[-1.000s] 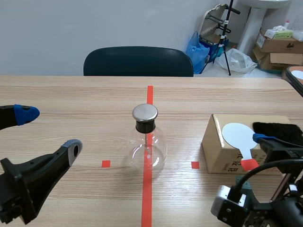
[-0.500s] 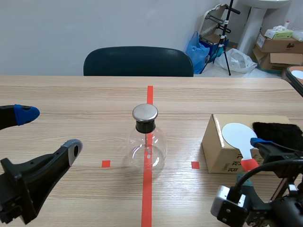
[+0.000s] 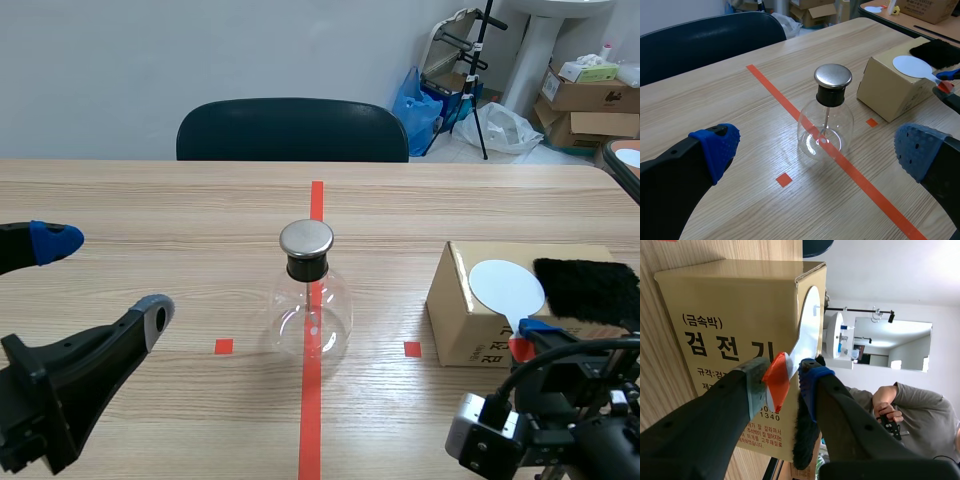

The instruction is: Do the electroscope experiment

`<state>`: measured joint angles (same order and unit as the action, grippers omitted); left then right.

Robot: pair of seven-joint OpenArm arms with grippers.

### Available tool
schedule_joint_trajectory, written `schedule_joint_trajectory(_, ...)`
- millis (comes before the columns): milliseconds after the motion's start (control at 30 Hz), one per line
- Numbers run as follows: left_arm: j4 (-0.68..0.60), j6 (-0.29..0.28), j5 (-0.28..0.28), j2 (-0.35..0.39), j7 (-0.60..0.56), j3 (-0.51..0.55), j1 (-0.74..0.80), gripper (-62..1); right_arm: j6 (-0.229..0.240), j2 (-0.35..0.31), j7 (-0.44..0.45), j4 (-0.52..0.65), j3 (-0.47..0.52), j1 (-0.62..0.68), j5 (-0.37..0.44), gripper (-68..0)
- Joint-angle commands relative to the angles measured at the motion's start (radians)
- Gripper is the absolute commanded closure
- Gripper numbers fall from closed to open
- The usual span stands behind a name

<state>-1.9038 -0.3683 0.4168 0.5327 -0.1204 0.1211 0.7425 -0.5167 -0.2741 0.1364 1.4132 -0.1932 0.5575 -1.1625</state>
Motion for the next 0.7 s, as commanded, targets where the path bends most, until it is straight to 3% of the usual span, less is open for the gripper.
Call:
schedule_joint_trajectory(0, -0.02, -0.002, 0.006, 0.002, -0.014, 0.001, 0.005, -62.3, -0.015, -0.003, -0.004, 0.012, 0.002, -0.011, 0.002, -12.5)
schedule_joint_trajectory(133, -0.02, -0.002, 0.006, 0.002, -0.014, 0.001, 0.005, -62.3, -0.015, -0.003, -0.004, 0.012, 0.002, -0.011, 0.002, -1.0)
schedule_joint_trajectory(667, -0.02, -0.002, 0.006, 0.002, -0.014, 0.001, 0.005, -62.3, -0.014, -0.003, -0.003, 0.012, 0.002, -0.011, 0.002, -1.1)
